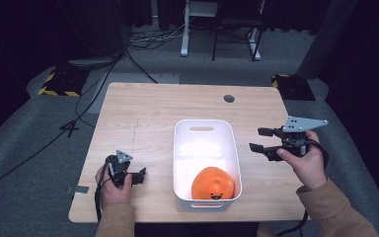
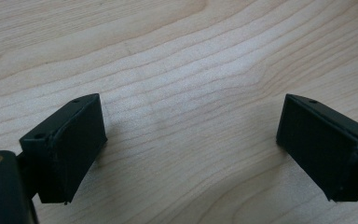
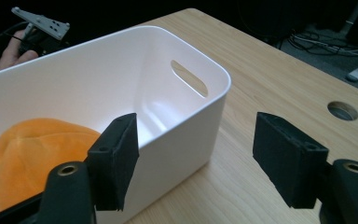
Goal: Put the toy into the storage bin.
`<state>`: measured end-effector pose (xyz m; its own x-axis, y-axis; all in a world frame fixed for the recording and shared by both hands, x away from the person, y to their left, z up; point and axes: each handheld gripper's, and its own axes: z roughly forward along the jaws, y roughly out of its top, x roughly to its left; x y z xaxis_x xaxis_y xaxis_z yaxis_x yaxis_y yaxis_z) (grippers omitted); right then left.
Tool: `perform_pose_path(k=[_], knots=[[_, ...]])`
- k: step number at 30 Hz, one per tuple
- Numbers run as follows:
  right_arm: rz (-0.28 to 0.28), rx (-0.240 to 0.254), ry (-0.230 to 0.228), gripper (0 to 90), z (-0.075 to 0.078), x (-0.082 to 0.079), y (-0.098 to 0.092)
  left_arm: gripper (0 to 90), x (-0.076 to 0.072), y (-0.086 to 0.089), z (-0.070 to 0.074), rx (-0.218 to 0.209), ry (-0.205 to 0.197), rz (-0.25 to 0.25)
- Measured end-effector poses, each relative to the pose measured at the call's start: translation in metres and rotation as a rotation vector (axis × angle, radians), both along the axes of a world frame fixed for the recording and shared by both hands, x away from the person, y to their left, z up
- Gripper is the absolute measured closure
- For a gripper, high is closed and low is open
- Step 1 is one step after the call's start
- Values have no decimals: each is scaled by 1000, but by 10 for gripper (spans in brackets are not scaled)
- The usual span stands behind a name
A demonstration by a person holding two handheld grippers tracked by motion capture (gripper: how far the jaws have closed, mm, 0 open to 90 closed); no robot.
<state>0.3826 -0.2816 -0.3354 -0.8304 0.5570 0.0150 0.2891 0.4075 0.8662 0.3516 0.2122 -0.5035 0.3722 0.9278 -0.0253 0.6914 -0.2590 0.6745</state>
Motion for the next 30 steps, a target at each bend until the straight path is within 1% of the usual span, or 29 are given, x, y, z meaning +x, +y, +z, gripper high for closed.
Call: perform_pose_path(k=[2, 4, 5, 7, 8, 10, 12, 14, 17, 18, 19, 20, 21, 22, 24, 26, 28, 29, 30], knots=[[-23, -23, 22, 296, -3, 3, -7, 82, 0, 0, 0, -4, 0, -3], [-31, -27, 27, 294, -5, 4, -9, 81, 0, 0, 0, -3, 2, -4], [-43, -45, 44, 271, -8, 6, -13, 81, 0, 0, 0, -3, 2, -4], [-58, -54, 63, 260, -13, 7, -16, 80, 0, 0, 0, -3, 3, -5], [-62, -60, 69, 256, -16, 8, -17, 78, 1, 0, 0, -10, 3, -6], [-74, -74, 78, 249, -21, 9, -20, 74, 1, 0, 0, -5, 1, -7], [-80, -77, 82, 243, -24, 9, -22, 69, 2, 0, 0, -9, 3, -8], [-99, -78, 89, 227, -29, 10, -24, 68, 2, 0, 0, -8, 2, -9], [-113, -95, 111, 207, -37, 12, -30, 65, 2, 0, 0, -5, 9, -11], [-113, -95, 111, 207, -37, 12, -30, 64, 2, 0, 0, -5, 9, -11], [-118, -101, 124, 200, -39, 12, -32, 64, 3, 0, 0, -5, 10, -11], [-125, -111, 133, 199, -42, 13, -34, 64, 3, 0, 0, -7, 9, -12], [-135, -127, 156, 210, -46, 14, -37, 64, 3, 0, 0, -3, 9, -11], [-139, -137, 170, 218, -48, 14, -39, 64, 3, 0, 0, -3, 9, -11], [-152, -155, 189, 219, -54, 13, -42, 63, 3, 0, 0, -7, 9, -12], [-159, -170, 194, 219, -60, 13, -45, 63, 3, 0, 0, -5, 10, -11], [-173, -169, 208, 219, -67, 12, -48, 63, 3, 0, 0, -7, 9, -12], [-172, -176, 212, 217, -71, 13, -50, 64, 3, 0, 0, -6, 8, -12], [-172, -176, 212, 217, -71, 13, -50, 63, 3, 0, 0, -6, 8, -12]])
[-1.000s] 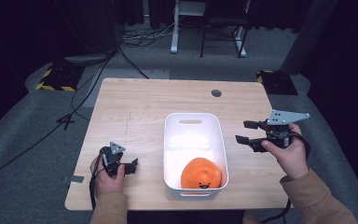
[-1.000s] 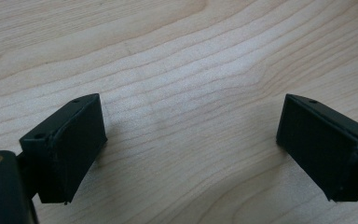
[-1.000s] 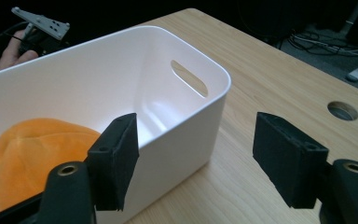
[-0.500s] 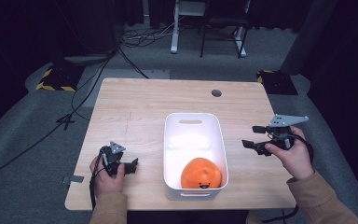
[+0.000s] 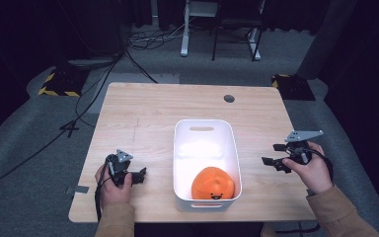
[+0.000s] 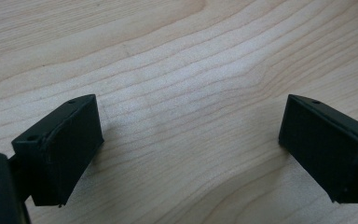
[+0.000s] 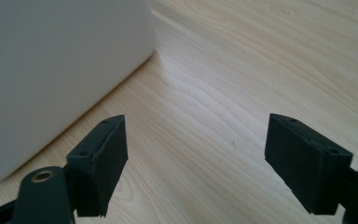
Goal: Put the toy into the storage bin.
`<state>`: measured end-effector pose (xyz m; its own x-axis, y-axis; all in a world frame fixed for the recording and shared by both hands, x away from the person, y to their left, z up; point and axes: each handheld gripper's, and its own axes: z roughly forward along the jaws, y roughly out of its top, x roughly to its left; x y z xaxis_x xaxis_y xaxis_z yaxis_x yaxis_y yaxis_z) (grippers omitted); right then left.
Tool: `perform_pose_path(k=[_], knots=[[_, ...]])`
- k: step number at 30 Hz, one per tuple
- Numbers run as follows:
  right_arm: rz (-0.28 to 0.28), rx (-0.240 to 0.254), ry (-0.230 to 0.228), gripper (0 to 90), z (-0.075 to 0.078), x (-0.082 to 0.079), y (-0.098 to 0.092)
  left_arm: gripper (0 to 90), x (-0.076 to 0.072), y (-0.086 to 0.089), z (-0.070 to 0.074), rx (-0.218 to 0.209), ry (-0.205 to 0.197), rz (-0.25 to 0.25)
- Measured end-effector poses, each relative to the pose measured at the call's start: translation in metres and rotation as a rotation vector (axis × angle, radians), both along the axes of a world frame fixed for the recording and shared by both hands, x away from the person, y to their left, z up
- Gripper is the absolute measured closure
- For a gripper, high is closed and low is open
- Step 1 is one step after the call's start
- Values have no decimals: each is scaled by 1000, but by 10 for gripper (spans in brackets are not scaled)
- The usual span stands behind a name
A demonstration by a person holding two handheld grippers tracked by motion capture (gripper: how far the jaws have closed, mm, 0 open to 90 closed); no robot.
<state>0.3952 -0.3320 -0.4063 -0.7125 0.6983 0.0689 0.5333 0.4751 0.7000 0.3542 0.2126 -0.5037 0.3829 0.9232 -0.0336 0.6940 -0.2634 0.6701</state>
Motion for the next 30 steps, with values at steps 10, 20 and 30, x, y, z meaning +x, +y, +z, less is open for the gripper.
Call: perform_pose_path(k=[10, 20, 30], knots=[[-85, 27, 39, 200, -33, -4, -10, 63, 0, 0, 0, 0, 1, 1], [-65, -5, 16, 191, -60, -9, -17, 64, 0, 0, 0, 0, 1, 1], [-28, -35, 1, 194, -76, -17, -13, 63, 0, 0, 0, 1, 1, 1]])
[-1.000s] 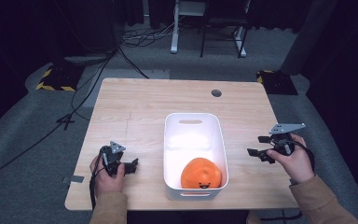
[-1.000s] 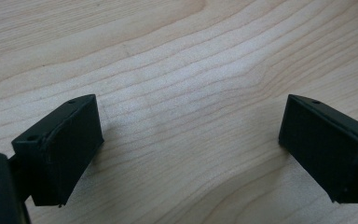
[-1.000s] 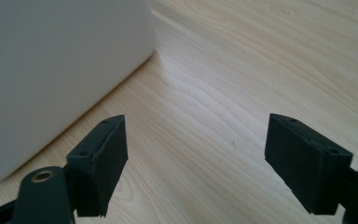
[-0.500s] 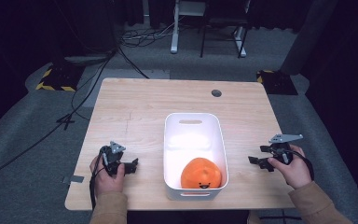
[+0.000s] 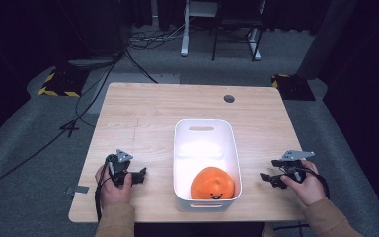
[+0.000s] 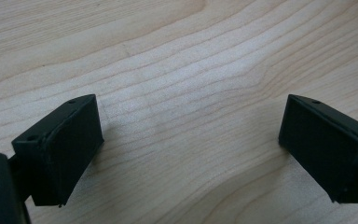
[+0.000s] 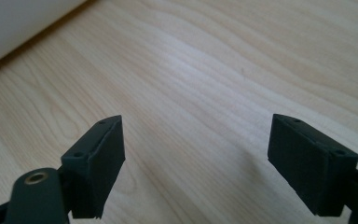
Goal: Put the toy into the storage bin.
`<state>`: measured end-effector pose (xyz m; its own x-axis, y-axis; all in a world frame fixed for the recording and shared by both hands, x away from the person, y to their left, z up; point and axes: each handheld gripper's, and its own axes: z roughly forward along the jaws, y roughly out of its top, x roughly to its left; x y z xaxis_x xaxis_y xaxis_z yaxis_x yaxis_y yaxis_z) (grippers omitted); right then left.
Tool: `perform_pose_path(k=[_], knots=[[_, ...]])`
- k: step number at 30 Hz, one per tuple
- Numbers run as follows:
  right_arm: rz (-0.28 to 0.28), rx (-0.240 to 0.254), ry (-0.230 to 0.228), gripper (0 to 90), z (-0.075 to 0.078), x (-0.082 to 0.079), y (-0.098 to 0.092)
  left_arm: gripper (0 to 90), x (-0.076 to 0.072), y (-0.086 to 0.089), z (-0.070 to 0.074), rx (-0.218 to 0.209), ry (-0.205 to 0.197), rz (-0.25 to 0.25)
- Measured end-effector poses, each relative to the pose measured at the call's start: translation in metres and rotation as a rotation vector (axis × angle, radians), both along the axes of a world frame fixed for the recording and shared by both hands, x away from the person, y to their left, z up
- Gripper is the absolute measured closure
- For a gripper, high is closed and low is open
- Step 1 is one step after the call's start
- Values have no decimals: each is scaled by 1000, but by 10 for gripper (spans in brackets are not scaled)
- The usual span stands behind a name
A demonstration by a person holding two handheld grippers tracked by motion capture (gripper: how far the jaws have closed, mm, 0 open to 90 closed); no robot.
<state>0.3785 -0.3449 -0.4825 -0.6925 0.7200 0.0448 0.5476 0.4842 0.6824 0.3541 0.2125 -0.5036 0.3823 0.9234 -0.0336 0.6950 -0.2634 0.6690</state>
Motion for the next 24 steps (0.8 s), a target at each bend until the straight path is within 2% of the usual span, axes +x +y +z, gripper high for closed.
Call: perform_pose_path(k=[1, 3, 8, 9, 11, 12, 14, 15, 17, 22, 24], knots=[[16, -16, 2, 198, -2, -1, 2, 63, 0, 0, 0, 0, 0, 0], [27, -14, -5, 203, -2, -3, 4, 64, 0, 0, 0, 0, 0, 0], [30, -24, -29, 202, -5, -5, 10, 64, 0, 0, 0, 0, 0, 0], [32, -47, -26, 193, -7, -4, 12, 64, 0, 0, 0, 0, 0, 0], [24, -63, -24, 175, -10, -4, 13, 64, 0, 0, 0, 0, 0, 0], [21, -60, -22, 149, -12, -3, 14, 63, 0, 0, 0, 0, 0, 0], [27, -48, -38, 153, -14, -3, 14, 64, 0, 0, 0, 0, 0, 0], [59, 13, -90, 127, -21, -2, 14, 64, 0, 0, 0, 0, 0, 0], [75, 19, -86, 116, -21, -1, 13, 64, 0, 0, 0, 0, 0, 0], [158, 18, -76, 76, -22, 2, 10, 63, 0, 0, 0, 0, 0, 0], [168, 17, -78, 76, -22, 2, 9, 63, 0, 0, 0, 0, 0, 0]])
